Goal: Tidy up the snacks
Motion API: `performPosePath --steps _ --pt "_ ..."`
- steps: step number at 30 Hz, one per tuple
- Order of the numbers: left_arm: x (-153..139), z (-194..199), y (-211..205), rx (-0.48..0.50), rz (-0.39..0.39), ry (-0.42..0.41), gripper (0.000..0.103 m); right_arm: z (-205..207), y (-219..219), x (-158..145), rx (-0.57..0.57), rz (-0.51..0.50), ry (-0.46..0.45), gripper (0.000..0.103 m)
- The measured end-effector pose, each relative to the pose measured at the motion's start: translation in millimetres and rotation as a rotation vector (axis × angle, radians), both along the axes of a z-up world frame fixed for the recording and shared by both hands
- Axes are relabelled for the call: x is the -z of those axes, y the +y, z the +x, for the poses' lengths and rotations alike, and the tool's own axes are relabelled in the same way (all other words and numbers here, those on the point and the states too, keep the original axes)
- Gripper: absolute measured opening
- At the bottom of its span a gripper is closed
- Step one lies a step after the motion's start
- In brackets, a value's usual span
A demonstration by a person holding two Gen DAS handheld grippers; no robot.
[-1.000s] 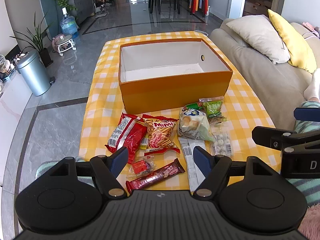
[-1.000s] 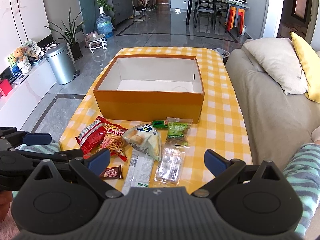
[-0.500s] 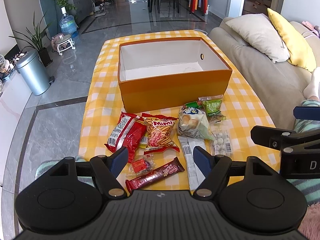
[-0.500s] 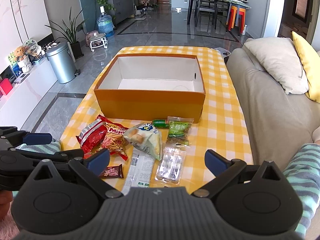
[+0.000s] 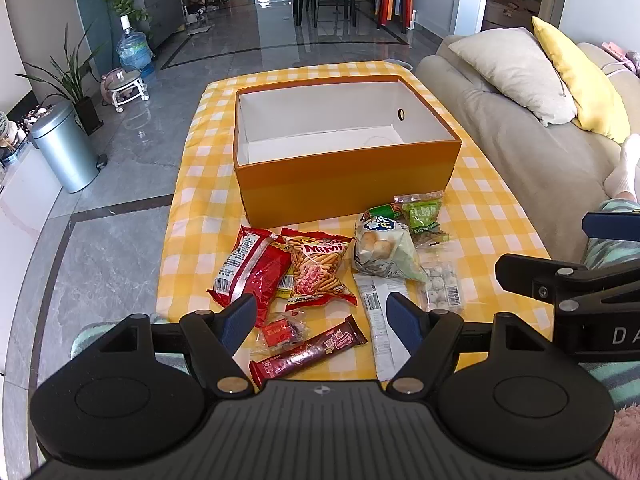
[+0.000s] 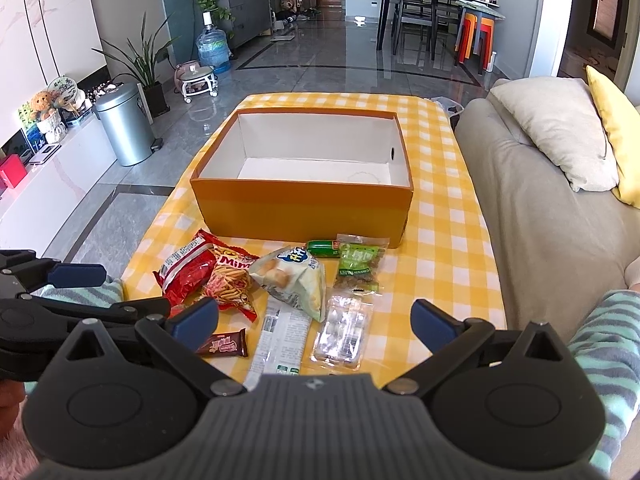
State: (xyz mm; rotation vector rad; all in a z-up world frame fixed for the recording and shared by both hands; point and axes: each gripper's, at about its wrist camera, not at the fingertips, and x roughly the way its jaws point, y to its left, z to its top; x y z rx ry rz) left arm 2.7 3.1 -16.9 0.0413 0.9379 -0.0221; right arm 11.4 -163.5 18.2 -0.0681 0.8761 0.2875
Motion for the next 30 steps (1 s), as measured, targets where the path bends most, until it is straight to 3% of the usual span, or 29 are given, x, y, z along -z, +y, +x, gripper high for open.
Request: performPosePath --steps 23,30 --pt "-3.6 14.1 2.8 0.05 -0.01 -0.006 0.084 11.1 -8.8 4.2 -0.001 0.048 0.038 0.099" --pt "2.0 36.5 25.9 0.046 -0.129 0.056 0.076 32.1 -13.1 16.4 -0.024 0.085 0.077 0.088"
